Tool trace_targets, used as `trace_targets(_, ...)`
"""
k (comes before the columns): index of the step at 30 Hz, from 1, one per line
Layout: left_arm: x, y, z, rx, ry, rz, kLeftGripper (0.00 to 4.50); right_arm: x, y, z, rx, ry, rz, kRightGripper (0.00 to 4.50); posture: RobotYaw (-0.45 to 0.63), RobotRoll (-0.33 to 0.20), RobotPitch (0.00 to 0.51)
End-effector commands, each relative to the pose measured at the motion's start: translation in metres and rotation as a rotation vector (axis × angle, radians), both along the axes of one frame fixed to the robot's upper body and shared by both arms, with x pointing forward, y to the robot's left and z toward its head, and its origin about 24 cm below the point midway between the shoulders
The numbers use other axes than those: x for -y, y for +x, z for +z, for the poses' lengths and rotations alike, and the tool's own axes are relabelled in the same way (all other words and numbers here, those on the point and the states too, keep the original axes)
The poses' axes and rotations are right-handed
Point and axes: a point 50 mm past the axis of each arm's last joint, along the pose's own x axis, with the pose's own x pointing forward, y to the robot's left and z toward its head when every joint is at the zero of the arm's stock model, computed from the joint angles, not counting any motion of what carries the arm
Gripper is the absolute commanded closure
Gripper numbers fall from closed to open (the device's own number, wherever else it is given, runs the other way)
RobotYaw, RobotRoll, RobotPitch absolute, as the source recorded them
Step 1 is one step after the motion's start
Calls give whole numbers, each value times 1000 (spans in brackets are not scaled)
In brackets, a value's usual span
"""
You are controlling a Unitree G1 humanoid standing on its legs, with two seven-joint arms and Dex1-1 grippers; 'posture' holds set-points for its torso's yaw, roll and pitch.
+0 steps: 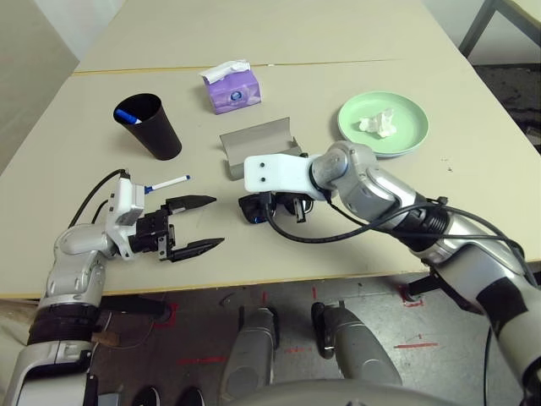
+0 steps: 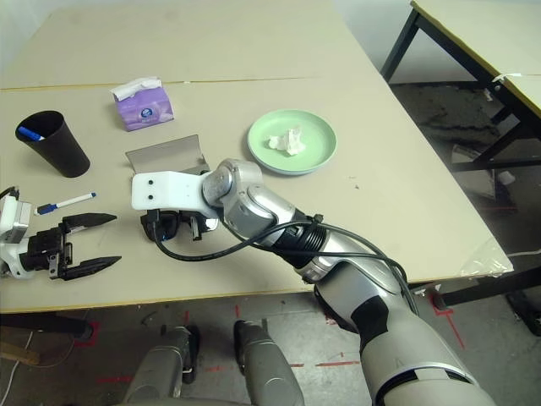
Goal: Organize and tidy the items on the table.
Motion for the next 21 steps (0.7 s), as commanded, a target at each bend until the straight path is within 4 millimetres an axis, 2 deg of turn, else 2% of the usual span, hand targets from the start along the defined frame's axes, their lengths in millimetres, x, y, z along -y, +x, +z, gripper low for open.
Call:
trace_targets(1, -1, 0, -4, -23, -1, 4, 0, 2, 5, 14, 16, -13, 7, 4295, -6, 0, 219)
trace_targets(5, -1, 2, -4, -24, -2, 5, 0, -2, 11, 32, 61, -12, 29, 4309, -8, 0, 216)
trace_targets(15, -3, 1, -6, -20, -4, 12, 0, -12, 28, 52, 144, -34, 66, 4311, 9, 0, 213)
trace_targets(21, -4, -3, -7, -22, -5, 22, 0, -17, 47, 62, 243, -51, 68, 4311, 21, 0, 214)
